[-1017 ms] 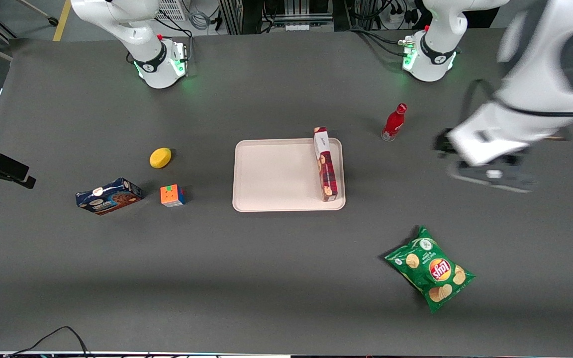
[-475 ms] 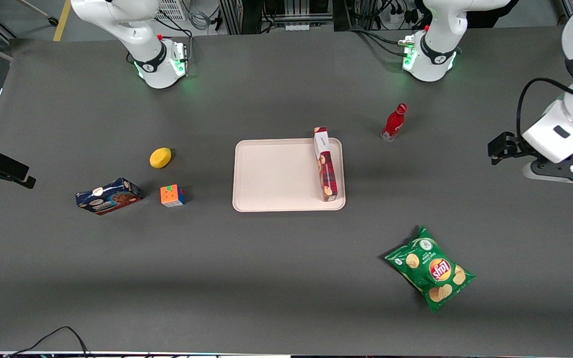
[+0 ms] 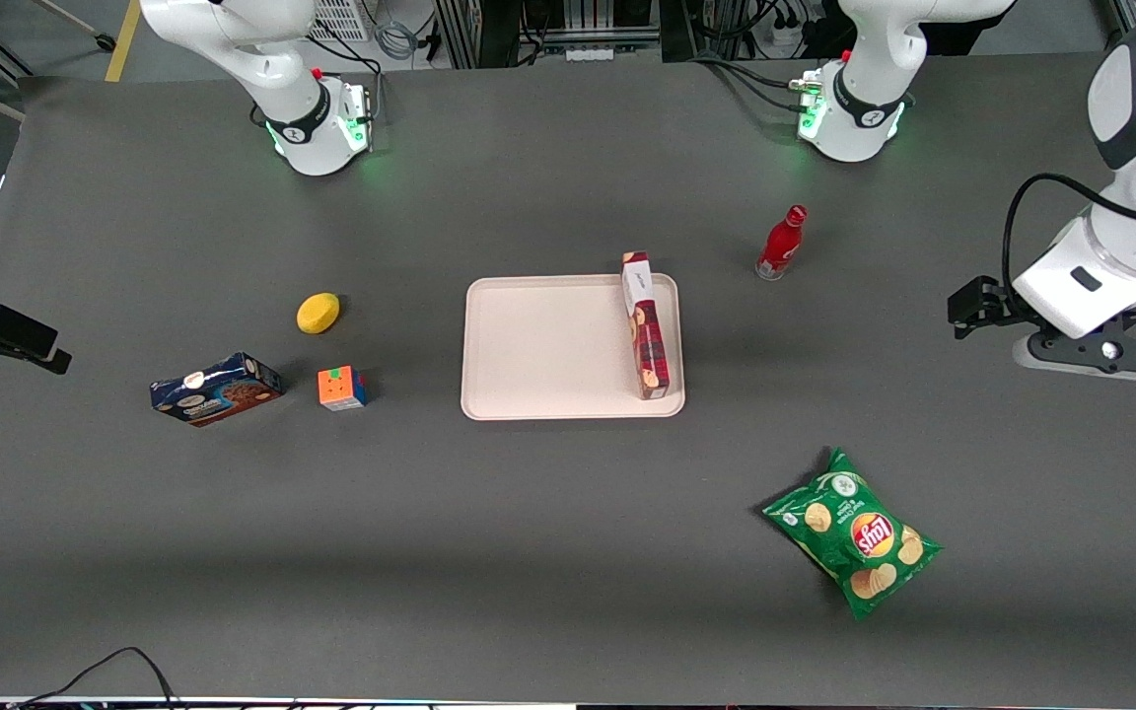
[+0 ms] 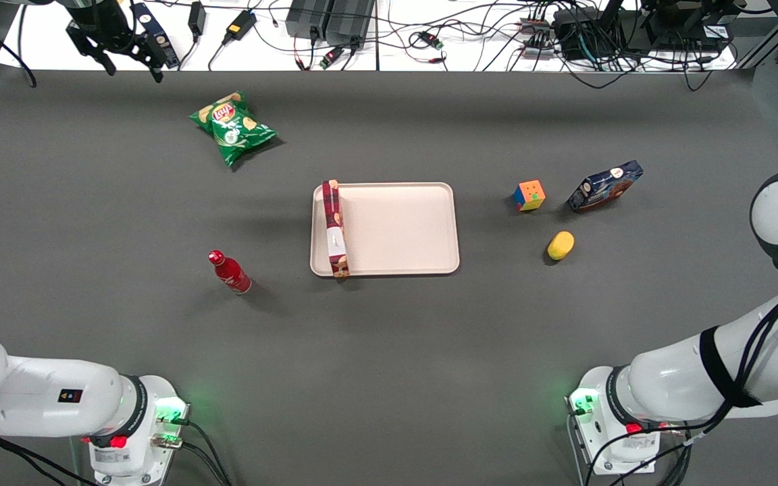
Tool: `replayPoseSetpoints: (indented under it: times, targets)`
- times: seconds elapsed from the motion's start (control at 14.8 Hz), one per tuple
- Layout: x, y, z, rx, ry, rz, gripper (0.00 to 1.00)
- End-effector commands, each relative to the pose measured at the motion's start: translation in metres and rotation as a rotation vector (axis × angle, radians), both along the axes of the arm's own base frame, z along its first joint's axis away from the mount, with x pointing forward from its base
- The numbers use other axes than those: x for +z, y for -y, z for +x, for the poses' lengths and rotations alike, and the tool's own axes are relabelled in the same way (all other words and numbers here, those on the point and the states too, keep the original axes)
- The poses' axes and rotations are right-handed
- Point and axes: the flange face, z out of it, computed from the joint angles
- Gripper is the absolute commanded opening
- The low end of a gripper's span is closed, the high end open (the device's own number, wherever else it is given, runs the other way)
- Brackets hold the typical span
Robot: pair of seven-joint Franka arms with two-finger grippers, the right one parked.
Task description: Place red cookie box on tray
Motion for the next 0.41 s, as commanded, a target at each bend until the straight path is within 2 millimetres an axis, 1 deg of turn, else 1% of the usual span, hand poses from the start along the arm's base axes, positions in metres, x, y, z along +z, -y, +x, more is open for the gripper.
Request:
replayPoseSetpoints:
  times: [0.0, 0.34]
  targets:
    - [0.0057, 0.0047, 0.0064, 0.041, 0.004, -0.073, 1.0]
    - [0.0052, 0.0039, 0.0125, 0.036, 0.0, -0.069, 1.0]
